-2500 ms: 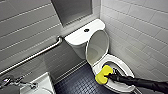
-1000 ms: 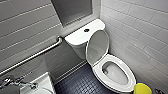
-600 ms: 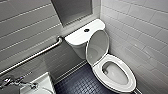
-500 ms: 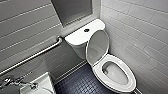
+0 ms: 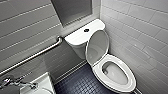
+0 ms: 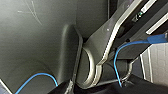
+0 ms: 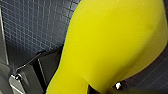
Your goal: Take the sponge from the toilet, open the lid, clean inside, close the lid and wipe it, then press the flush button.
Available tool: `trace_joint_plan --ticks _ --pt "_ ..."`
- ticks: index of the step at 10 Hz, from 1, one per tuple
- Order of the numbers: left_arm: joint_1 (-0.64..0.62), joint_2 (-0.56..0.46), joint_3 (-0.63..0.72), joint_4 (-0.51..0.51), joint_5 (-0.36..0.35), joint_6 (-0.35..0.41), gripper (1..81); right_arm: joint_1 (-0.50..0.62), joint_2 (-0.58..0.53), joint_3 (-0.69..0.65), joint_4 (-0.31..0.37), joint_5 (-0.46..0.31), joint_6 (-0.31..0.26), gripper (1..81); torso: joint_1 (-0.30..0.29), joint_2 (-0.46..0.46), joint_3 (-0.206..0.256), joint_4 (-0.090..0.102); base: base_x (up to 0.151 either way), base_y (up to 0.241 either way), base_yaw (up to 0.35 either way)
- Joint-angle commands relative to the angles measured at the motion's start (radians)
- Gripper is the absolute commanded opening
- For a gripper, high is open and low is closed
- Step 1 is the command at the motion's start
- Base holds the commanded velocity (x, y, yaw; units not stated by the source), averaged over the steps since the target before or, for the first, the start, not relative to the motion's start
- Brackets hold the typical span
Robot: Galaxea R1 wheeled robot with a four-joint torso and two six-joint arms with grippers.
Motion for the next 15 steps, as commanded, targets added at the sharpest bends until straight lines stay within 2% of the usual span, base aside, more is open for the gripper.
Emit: trace_joint_plan --ticks 1,2,3,4,5,7,8,11,12,13,14,15 --pt "-0.031 -0.058 0.077 -0.001 0.129 0.000 81.1 -0.109 0.057 -0.067 -0.075 0.112 -0.006 1.0 0.000 0.000 0.000 -0.063 0.000 0.000 0.000" --pt "-0.053 -0.070 0.097 -0.002 0.132 -0.001 81.1 -0.124 0.079 -0.079 -0.077 0.112 -0.007 1.0 0.000 0.000 0.034 -0.077 0.000 0.000 0.000" --pt "-0.076 -0.084 0.115 -0.002 0.132 -0.001 81.1 -0.142 0.094 -0.089 -0.077 0.113 -0.007 1.0 0.000 0.000 0.006 -0.034 0.000 0.000 0.000" --pt "-0.096 -0.094 0.127 -0.004 0.132 -0.003 81.1 -0.156 0.112 -0.099 -0.078 0.113 -0.009 1.0 0.000 0.000 0.019 -0.055 0.000 0.000 0.000" --pt "-0.114 -0.101 0.130 -0.004 0.132 -0.003 81.1 -0.172 0.137 -0.113 -0.089 0.113 -0.009 1.0 0.000 0.000 0.023 -0.067 0.000 0.000 0.000" --pt "-0.159 -0.125 0.147 -0.007 0.137 -0.006 81.1 -0.207 0.197 -0.156 -0.115 0.127 -0.007 1.0 0.000 -0.001 0.024 -0.067 0.000 0.000 0.000" --pt "-0.183 -0.144 0.176 -0.008 0.161 -0.008 81.1 -0.225 0.224 -0.184 -0.118 0.138 -0.007 1.0 -0.065 0.099 0.024 -0.067 0.000 0.000 0.000" --pt "-0.237 -0.188 0.250 -0.008 0.183 -0.024 81.1 -0.255 0.281 -0.231 -0.120 0.146 -0.009 1.0 -0.087 0.134 0.024 -0.067 0.000 0.000 0.000" --pt "-0.246 -0.191 0.255 -0.008 0.183 -0.024 81.1 -0.259 0.292 -0.234 -0.120 0.146 -0.009 1.0 -0.043 0.067 0.024 -0.067 0.000 0.000 0.000" --pt "-0.260 -0.196 0.256 -0.008 0.183 -0.026 81.1 -0.264 0.303 -0.242 -0.120 0.146 -0.009 1.0 -0.066 0.103 0.024 -0.067 0.000 0.000 0.000" --pt "-0.291 -0.208 0.267 -0.025 0.181 -0.043 81.1 -0.267 0.316 -0.253 -0.120 0.146 -0.009 1.0 -0.076 0.119 0.091 -0.067 0.000 0.000 0.000" --pt "-0.329 -0.226 0.285 -0.050 0.183 -0.063 81.1 -0.273 0.329 -0.264 -0.120 0.146 -0.012 1.0 -0.080 0.125 0.120 -0.067 0.000 0.000 0.000"
